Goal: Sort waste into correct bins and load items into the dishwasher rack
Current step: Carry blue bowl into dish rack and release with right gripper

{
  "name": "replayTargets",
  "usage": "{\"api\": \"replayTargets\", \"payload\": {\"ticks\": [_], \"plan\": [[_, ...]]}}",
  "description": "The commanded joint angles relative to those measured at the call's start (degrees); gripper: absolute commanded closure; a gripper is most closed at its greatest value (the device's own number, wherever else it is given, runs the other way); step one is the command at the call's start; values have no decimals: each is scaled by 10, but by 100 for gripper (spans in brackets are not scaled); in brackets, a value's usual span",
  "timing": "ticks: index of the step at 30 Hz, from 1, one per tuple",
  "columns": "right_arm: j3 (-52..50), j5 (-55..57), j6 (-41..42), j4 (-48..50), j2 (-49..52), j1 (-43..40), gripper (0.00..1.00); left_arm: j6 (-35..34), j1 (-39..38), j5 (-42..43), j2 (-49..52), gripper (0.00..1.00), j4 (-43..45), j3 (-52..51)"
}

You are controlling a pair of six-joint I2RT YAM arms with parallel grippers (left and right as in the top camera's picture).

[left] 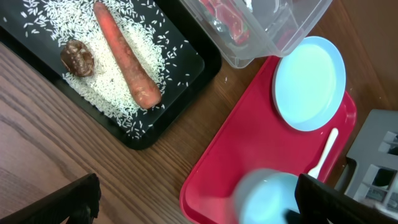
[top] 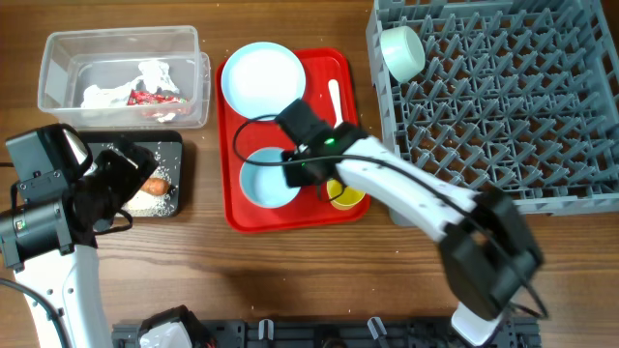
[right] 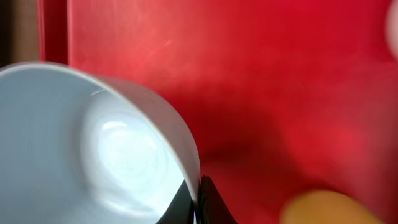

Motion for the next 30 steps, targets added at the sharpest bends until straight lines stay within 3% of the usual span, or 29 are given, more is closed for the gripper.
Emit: {"api": "replayTargets", "payload": {"ticks": [1, 5, 8, 14, 23, 30], "plan": [[17, 75, -28, -27, -95, -50, 96, 9, 3, 5, 1, 0, 1, 7], [20, 171, -81, -56, -178, -143, 96, 9, 3, 5, 1, 0, 1, 7], [20, 321, -92, -86, -203, -191, 96, 9, 3, 5, 1, 0, 1, 7], [17, 616, -135, -96, -179, -213, 96, 9, 3, 5, 1, 0, 1, 7], [17, 693, -406, 29, -45, -212, 96, 9, 3, 5, 1, 0, 1, 7], [17, 704, -522, 136, -33, -210, 96, 9, 3, 5, 1, 0, 1, 7]]}}
